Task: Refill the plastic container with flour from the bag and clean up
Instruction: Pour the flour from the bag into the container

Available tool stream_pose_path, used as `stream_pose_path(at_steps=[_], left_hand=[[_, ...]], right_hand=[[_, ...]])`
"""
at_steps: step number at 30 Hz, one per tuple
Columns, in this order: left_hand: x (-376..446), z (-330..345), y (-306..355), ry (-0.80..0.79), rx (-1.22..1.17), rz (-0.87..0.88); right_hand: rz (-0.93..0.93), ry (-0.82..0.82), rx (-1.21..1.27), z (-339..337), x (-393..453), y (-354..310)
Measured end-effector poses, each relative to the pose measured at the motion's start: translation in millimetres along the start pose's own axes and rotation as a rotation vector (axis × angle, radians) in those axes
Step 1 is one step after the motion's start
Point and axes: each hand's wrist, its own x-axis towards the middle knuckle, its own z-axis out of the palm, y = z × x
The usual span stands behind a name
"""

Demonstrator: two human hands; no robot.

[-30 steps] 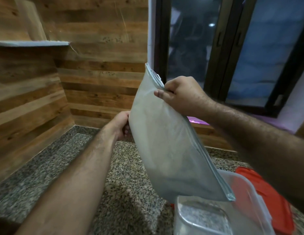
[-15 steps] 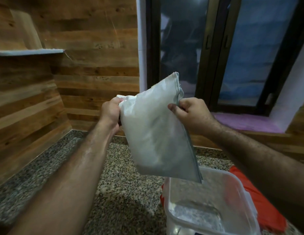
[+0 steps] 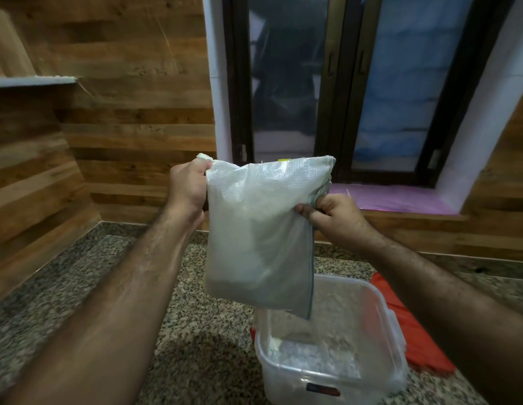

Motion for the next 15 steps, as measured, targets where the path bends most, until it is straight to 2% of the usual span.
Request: stream_pose_path(at_steps=[8,15], left_hand=[[-17,22,8,-0.047,0.092,0.043],[-31,39,13,-0.071,0.177,0.081]], right_hand=[[0.072,-0.047,0.114,-12,-11,23],[0.054,-0.071,0.088,-17,-20,47]])
